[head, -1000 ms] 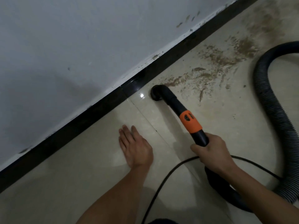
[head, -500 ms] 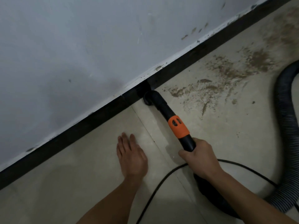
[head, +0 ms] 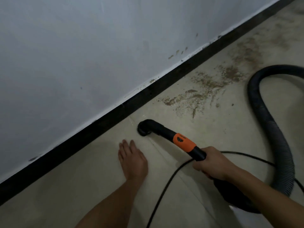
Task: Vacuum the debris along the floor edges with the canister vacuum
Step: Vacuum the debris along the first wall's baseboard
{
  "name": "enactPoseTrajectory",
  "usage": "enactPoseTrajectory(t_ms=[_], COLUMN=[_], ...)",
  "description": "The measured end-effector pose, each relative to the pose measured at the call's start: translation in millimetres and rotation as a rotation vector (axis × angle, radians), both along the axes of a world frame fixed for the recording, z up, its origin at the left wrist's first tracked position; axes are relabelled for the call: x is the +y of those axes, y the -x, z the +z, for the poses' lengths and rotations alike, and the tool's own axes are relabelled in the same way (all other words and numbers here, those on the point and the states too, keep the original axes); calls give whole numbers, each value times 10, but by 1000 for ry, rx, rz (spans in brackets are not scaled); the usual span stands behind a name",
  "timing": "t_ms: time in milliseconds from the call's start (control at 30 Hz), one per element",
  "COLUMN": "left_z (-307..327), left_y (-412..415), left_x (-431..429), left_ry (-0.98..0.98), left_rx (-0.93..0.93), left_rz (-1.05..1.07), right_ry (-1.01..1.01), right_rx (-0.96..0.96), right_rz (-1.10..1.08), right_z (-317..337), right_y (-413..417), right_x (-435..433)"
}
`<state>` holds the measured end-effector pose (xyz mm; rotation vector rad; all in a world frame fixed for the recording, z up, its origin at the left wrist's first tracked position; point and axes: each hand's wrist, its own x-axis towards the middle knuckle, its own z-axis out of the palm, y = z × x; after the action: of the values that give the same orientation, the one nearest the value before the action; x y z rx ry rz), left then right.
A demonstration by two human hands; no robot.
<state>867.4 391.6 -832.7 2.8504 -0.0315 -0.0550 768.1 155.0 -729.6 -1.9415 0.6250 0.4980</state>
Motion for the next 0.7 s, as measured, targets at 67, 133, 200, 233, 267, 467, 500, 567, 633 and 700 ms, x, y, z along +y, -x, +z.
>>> enactPoseTrajectory(t_ms=[67,133,200,233,267,467,500,567,633,700], left_z=[14,1,-8,7,35,270,294,311,299,257], left_y=[24,36,33,32,26,-54,-49,-24,-8,7], left_x=[105,235,312,325,317,14,-56,-179,-239,-238], left_ry=[0,-31,-52,-72,-96,-108,-101,-93,-102,-113], left_rx=[-24,-36,-23,-7,20,108,113,113,97,69], left_rz=[-67,-133,-171,-181,-186,-287,-302,-323,-338,-346], right_ry=[14,60,107,126,151,239,233,184,93,70], right_rx=[42,74,111,127,138,73,61,73,90,30], right_rz=[11,0,26,38,38,-284,-340,-386,-375,-410], right_z=[78,132,188,208,225,215,192,151,143,144], right_y=[261,511,733,838,940,1397,1427,1448,1430,1398], right_x=[-63,-154,-222,-251,-285,-524,-517,-450,-365,-348])
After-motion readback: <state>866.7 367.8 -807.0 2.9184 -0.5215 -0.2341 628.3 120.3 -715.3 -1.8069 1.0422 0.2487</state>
